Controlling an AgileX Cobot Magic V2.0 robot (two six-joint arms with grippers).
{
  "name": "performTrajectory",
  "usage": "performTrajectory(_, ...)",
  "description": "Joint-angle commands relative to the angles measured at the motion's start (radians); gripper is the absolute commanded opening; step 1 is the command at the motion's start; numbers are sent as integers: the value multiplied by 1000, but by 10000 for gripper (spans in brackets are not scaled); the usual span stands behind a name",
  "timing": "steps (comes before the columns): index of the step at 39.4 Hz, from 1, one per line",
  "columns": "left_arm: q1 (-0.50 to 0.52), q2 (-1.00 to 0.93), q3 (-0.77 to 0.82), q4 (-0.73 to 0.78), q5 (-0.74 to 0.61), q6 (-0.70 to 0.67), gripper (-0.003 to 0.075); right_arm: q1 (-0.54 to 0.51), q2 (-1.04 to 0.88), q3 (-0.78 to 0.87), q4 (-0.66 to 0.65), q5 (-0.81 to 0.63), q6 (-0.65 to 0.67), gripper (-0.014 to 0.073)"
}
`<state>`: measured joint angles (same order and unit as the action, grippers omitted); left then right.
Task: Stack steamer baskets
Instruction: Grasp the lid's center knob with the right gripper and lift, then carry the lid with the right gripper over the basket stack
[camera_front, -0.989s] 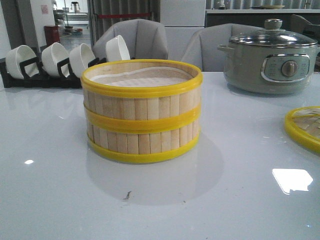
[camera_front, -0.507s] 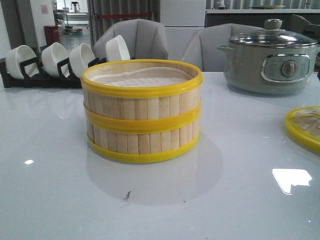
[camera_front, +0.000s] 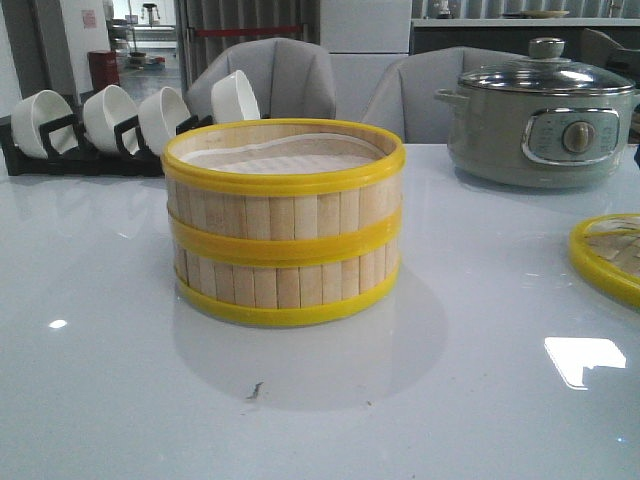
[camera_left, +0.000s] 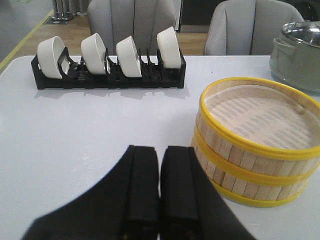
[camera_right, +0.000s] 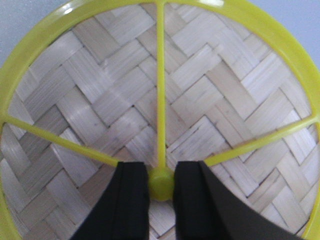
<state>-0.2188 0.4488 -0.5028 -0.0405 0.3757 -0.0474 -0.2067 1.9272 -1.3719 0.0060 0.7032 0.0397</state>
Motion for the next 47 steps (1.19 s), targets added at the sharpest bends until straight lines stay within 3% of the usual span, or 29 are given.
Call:
performTrajectory(1,-3,4,-30,-3,-86,-7,87,12,-56,-47,-6,1,-7,55)
performTrajectory(16,-3,4,-30,-3,-86,-7,87,147,-123,-367,-6,191,-7,55)
performTrajectory(25,-3,4,-30,-3,-86,-7,87,306,-127,-625,30,288,-7,55)
performTrajectory(41,-3,4,-30,-3,-86,-7,87,632,-46,-747,112,262,-12,55)
performTrajectory(47,-3,4,-30,-3,-86,-7,87,695,13,-747,113,248,-27,55)
